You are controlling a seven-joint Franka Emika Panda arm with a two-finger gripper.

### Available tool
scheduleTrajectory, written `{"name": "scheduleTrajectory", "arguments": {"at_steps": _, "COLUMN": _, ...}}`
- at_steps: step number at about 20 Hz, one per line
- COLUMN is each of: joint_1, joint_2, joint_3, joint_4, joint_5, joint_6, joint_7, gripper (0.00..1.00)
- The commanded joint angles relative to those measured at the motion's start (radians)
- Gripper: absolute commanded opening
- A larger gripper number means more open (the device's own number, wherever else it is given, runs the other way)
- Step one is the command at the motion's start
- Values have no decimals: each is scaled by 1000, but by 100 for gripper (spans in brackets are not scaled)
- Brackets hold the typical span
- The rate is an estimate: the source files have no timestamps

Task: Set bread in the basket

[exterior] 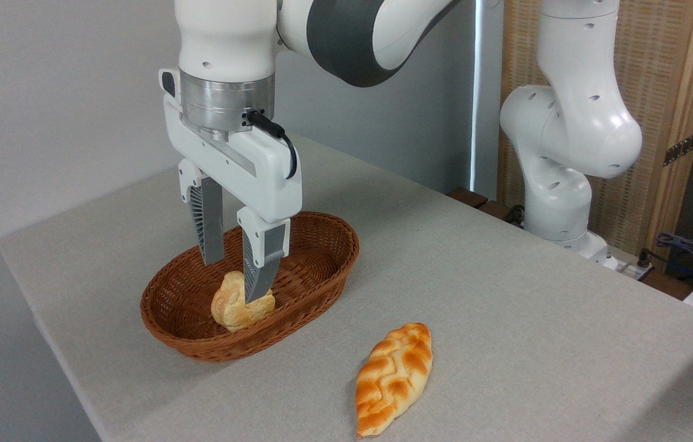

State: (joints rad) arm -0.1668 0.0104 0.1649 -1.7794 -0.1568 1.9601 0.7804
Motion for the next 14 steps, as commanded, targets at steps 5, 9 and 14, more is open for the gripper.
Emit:
{"name": "scheduleTrajectory", "arguments": {"at_steps": 5, "joint_1": -10, "joint_2": -9, "joint_3": 1, "joint_4": 3, "joint_5": 2, "joint_6": -6, "joint_7": -12, "gripper": 100}}
{"name": "scheduleTrajectory", "arguments": {"at_steps": 9, "joint_1": -8, "joint_2": -30, "joint_3": 4, "joint_4": -11, "joint_5": 5, "joint_6": -9, "joint_7": -13, "gripper": 100}}
{"name": "scheduleTrajectory", "arguments": {"at_steps": 14, "joint_1": 9, "joint_2": -56, "joint_3": 37, "joint_4": -66, "joint_5": 10, "joint_6": -20, "joint_7": -3, "gripper": 100}}
